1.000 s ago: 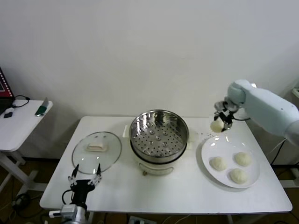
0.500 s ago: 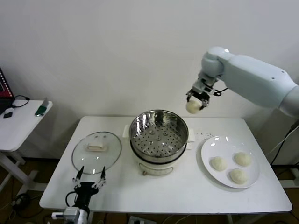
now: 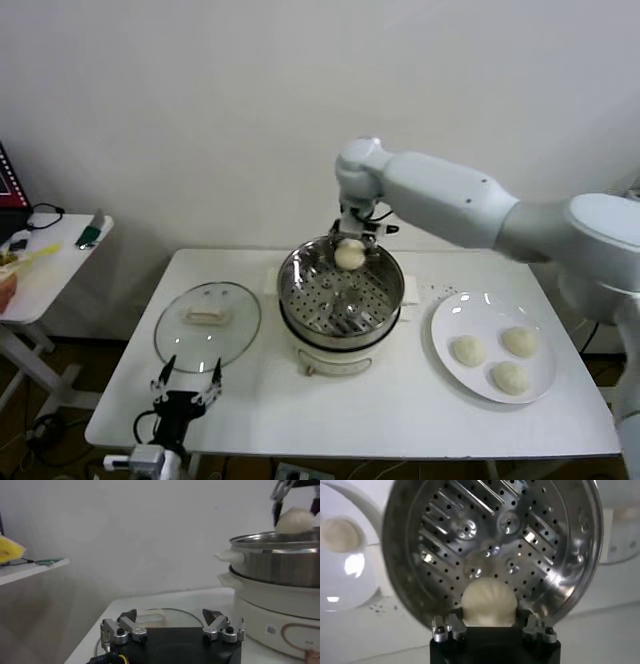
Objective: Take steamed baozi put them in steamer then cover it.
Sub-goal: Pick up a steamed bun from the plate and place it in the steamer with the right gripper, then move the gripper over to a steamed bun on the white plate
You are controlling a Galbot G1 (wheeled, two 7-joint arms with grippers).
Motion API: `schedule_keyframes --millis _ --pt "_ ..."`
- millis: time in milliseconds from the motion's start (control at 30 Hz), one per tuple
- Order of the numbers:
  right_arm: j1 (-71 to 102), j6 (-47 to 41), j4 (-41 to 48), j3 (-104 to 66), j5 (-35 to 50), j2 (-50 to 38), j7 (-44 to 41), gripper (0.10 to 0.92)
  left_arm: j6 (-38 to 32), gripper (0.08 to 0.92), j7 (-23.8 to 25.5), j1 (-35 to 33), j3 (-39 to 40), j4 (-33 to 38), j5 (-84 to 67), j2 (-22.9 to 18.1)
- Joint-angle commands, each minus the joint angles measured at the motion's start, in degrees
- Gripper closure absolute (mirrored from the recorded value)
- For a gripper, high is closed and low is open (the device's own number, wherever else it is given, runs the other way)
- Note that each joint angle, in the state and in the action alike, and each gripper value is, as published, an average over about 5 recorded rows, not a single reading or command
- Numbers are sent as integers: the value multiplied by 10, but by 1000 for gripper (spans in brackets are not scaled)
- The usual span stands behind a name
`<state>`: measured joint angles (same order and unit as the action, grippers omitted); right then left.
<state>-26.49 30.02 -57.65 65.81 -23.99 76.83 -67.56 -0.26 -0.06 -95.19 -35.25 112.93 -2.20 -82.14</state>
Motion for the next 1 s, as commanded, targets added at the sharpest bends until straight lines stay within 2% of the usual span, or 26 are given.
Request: schedule_keyframes --millis 33,400,567,667,833,933,1000 --pt "81 43 24 -48 -156 50 25 338 1 177 -1 -9 0 3 0 7" --pt "103 36 18 -58 -178 32 33 323 0 177 -5 -17 -1 -1 0 3" --pt "92 37 1 -69 -186 19 32 228 0 177 -8 -20 0 -1 3 0" --pt "75 39 -12 -75 -172 8 27 206 1 177 -9 -22 1 1 6 -2" --pt "32 30 -34 -77 -90 -30 5 203 1 177 -16 -23 0 3 12 -7" --pt "-14 -11 -62 -48 15 -88 -7 202 1 177 -16 -26 0 5 15 -8" --pt "-61 -60 -88 -1 119 -140 -3 203 2 177 -16 -29 1 8 16 -7"
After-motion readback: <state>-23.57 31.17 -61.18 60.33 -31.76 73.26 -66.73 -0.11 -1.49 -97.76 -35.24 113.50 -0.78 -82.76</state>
